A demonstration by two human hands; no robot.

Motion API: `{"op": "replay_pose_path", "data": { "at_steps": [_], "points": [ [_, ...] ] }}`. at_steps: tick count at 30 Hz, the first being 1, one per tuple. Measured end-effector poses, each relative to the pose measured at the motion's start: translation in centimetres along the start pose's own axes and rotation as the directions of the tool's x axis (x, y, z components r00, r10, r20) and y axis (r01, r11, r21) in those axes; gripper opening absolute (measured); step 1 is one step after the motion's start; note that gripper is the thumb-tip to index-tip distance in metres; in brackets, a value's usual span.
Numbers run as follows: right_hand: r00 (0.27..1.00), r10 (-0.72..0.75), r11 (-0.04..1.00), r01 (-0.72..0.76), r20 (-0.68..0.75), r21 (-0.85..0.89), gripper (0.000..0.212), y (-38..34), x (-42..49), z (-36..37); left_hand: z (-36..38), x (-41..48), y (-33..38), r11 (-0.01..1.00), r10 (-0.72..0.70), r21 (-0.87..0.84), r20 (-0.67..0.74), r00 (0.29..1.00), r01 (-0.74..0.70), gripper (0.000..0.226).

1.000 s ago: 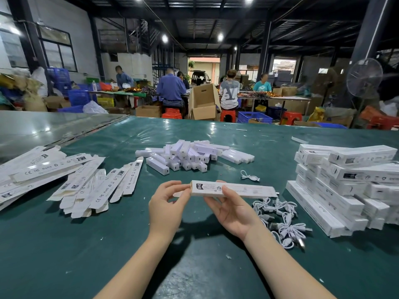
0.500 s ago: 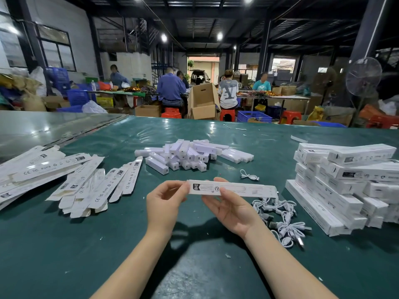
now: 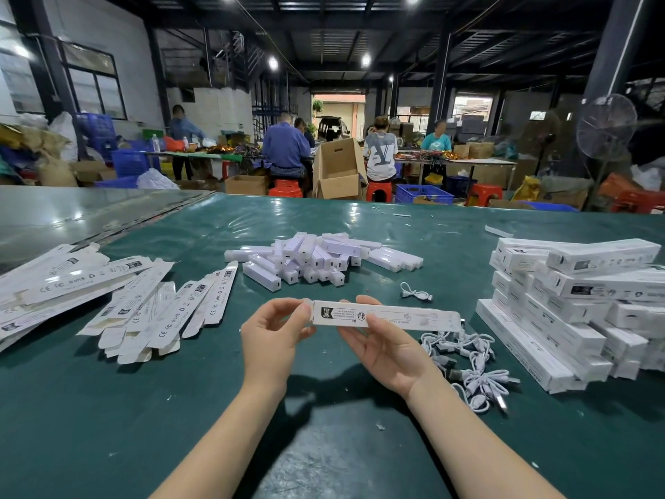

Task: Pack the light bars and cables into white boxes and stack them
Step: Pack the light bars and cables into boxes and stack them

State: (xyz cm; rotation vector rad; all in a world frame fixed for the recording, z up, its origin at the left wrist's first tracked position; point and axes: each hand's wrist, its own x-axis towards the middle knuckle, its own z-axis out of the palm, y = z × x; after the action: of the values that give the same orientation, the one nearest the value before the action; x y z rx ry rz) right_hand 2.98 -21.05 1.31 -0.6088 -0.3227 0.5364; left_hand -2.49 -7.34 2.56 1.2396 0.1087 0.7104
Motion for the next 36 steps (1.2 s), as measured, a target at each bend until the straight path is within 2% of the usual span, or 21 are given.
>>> {"op": "replay_pose_path", "data": {
  "at_steps": [3,6,7,11,14,16,18,19,21,24,26,27,29,31,33,35,36],
  "points": [
    [1.000,0.001,1.000,-0.001,-0.013,0.006,0.057,0.0,0.0,0.0,0.1,-0.3,-0.1,0.998,0.019,0.054,-0.018,1.000,-0.018,0.019],
    [0.999,-0.013,1.000,0.013,-0.032,-0.005,0.028,0.1,-0.1,0.1,0.2,-0.4,-0.1,0.986,0.074,0.152,-0.047,0.996,-0.066,0.021],
    [0.999,-0.020,1.000,0.019,-0.045,-0.016,0.025,0.1,-0.1,0.0,0.2,-0.5,-0.1,0.978,0.098,0.191,-0.050,0.994,-0.087,0.021],
    [0.998,-0.042,0.999,0.042,-0.052,0.000,0.025,0.2,-0.2,0.2,0.4,-1.2,0.2,0.909,0.240,0.357,-0.023,0.970,-0.216,0.025],
    [0.996,-0.058,0.998,0.060,-0.066,0.025,0.024,0.5,0.0,0.6,0.6,-1.3,0.4,0.901,0.274,0.349,0.004,0.962,-0.258,0.033],
    [0.992,-0.101,0.989,0.109,-0.082,0.103,0.032,0.8,0.2,0.8,1.2,-1.6,0.3,0.944,0.203,0.260,0.028,0.979,-0.203,0.035],
    [0.983,-0.145,0.972,0.163,-0.111,0.169,0.050,0.7,0.3,1.0,2.0,-2.2,0.2,0.995,0.035,0.096,0.067,0.997,-0.041,0.037],
    [0.979,-0.165,0.967,0.183,-0.116,0.176,0.049,0.7,0.3,1.1,2.3,-2.5,0.2,0.999,-0.054,0.005,0.103,0.993,0.054,0.038],
    [0.973,-0.195,0.966,0.212,-0.122,0.150,0.030,0.7,0.3,1.1,2.4,-2.5,0.1,0.978,-0.160,-0.105,0.165,0.973,0.179,0.033],
    [0.975,-0.192,0.981,0.193,-0.113,-0.002,0.026,1.6,0.6,1.6,2.3,-1.8,-0.1,0.946,-0.225,-0.204,0.154,0.962,0.254,0.019],
    [0.977,-0.208,0.947,0.192,-0.037,-0.259,0.029,2.8,0.7,2.4,2.1,-1.4,0.0,0.877,-0.338,-0.334,0.084,0.938,0.346,0.011],
    [0.977,-0.215,0.895,0.195,-0.004,-0.400,0.033,3.4,0.8,2.7,1.9,-1.2,0.1,0.824,-0.411,-0.393,0.079,0.908,0.408,0.004],
    [0.981,-0.191,0.798,0.166,0.018,-0.579,0.038,4.2,1.2,3.0,1.4,-0.5,0.1,0.733,-0.517,-0.464,0.094,0.851,0.497,0.011],
    [0.994,-0.109,0.671,0.080,0.008,-0.737,0.047,4.5,2.1,2.7,0.6,0.6,0.2,0.678,-0.561,-0.550,0.042,0.827,0.488,0.012],
    [0.993,-0.117,0.383,0.013,-0.035,-0.924,0.052,4.5,3.9,1.9,-0.3,1.7,0.5,0.642,-0.574,-0.652,-0.062,0.817,0.402,0.013],
    [0.967,-0.255,-0.018,-0.006,-0.001,-1.000,0.058,4.4,6.2,0.8,-1.6,2.6,0.9,0.598,-0.591,-0.745,-0.159,0.791,0.296,0.014],
    [0.951,-0.308,-0.215,-0.063,0.007,-0.975,0.062,4.2,7.3,0.3,-2.2,2.9,1.0,0.582,-0.587,-0.775,-0.190,0.787,0.247,0.015]
  ]
}}
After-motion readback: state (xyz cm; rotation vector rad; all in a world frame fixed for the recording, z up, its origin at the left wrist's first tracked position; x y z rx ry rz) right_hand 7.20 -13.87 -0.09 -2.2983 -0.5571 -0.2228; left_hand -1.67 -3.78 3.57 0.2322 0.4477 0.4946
